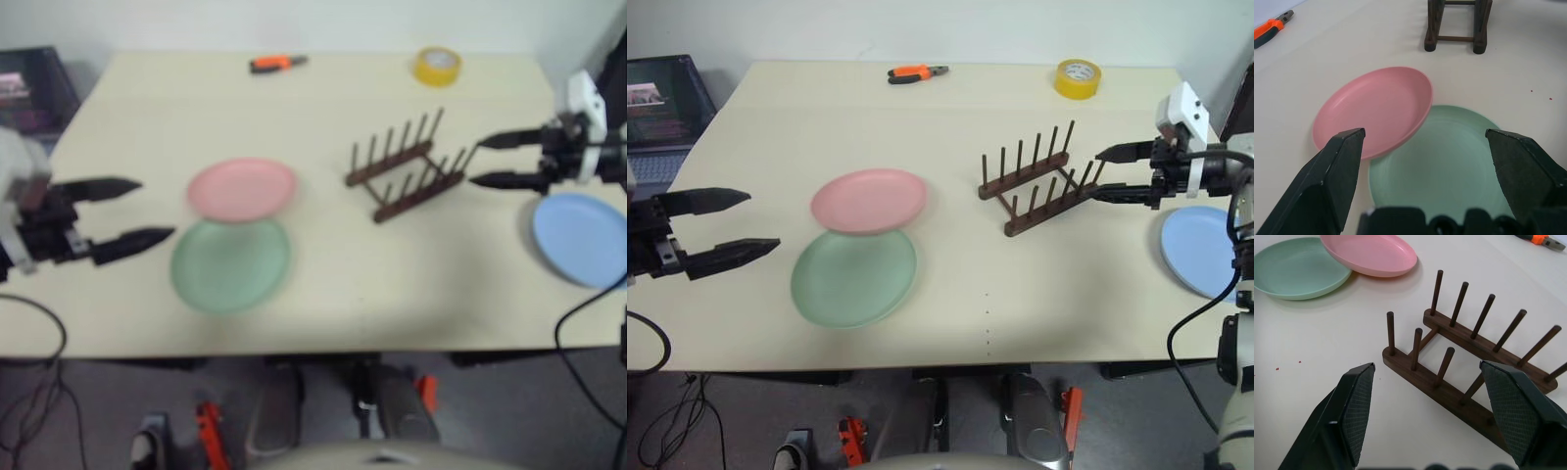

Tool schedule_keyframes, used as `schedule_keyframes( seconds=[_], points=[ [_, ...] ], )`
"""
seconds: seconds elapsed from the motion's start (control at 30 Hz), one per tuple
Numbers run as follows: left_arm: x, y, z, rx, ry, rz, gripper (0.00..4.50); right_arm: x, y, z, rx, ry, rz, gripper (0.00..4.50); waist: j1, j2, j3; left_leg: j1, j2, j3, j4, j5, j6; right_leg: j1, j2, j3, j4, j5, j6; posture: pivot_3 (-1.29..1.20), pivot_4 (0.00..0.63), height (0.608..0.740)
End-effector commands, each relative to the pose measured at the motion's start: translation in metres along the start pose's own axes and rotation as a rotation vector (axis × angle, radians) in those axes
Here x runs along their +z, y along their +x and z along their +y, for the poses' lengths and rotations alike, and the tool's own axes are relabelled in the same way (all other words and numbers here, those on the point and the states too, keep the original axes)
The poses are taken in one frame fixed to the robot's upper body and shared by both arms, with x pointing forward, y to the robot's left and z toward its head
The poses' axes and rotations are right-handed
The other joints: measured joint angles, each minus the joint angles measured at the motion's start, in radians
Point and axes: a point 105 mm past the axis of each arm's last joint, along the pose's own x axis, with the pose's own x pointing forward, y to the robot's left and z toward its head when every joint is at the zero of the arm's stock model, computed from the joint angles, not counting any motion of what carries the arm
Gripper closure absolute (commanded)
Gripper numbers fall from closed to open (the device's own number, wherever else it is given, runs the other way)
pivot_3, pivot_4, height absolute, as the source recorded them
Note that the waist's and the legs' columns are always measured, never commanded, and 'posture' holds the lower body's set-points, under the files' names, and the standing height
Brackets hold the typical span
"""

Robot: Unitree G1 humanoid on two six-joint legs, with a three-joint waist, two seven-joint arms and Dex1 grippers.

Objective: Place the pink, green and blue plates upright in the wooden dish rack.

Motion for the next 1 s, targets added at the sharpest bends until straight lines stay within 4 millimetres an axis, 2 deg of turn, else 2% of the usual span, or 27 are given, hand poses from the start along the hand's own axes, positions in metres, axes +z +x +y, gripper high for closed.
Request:
schedule_keyframes(
  seconds=[0.03,0.13,0.23,0.33,0.6,0.87,1.0],
  points=[
    [0.014,-0.005,0.001,0.026,0.065,-0.030,0.14,0.017,-0.008,-0.007,-0.034,-0.064,-0.027,0.77,0.000,0.000,0.000,0.000,0.000,0.000,0.000,0.000,0.000,0.000,0.000,0.000,0.000,0.000,0.000,0.00,0.150,0.740],
    [0.013,-0.007,0.001,0.028,0.065,-0.030,0.14,0.019,-0.004,-0.006,-0.022,-0.076,-0.040,0.77,-0.001,0.000,0.000,0.000,0.000,0.000,0.000,0.000,0.000,0.000,0.000,0.000,0.000,0.000,0.000,0.00,0.150,0.740],
    [0.016,-0.005,-0.008,-0.005,0.069,-0.038,0.14,0.022,0.004,-0.001,0.016,-0.080,-0.059,0.77,-0.002,0.000,0.000,0.000,0.000,0.001,0.000,0.000,0.000,0.000,0.000,0.000,0.000,0.000,0.000,0.00,0.150,0.740],
    [0.026,0.011,-0.022,-0.077,0.082,-0.072,0.14,0.023,0.004,0.000,0.022,-0.079,-0.058,0.77,0.000,0.000,0.000,0.000,0.000,0.000,0.000,0.000,0.000,0.000,0.000,0.000,0.000,0.000,0.000,0.00,0.150,0.740],
    [0.039,0.087,-0.070,-0.198,0.171,-0.138,0.14,0.023,-0.001,0.008,0.006,-0.102,-0.065,0.77,0.014,-0.001,-0.001,0.000,-0.001,0.001,0.002,0.000,0.000,0.002,0.000,0.002,0.000,0.002,0.003,0.00,0.150,0.740],
    [0.030,0.168,-0.093,-0.181,0.133,-0.129,0.14,0.041,-0.016,0.020,-0.058,-0.142,-0.096,0.77,0.018,-0.002,-0.001,0.004,-0.001,0.004,0.003,0.000,0.001,0.004,0.001,0.006,0.001,0.003,0.004,0.00,0.150,0.740],
    [0.022,0.214,-0.094,-0.124,0.143,-0.083,0.14,0.049,-0.024,0.028,-0.088,-0.165,-0.098,0.77,0.024,-0.002,-0.001,0.006,-0.002,0.004,0.003,0.001,0.001,0.005,0.001,0.006,0.001,0.004,0.004,0.00,0.150,0.740]
  ],
)
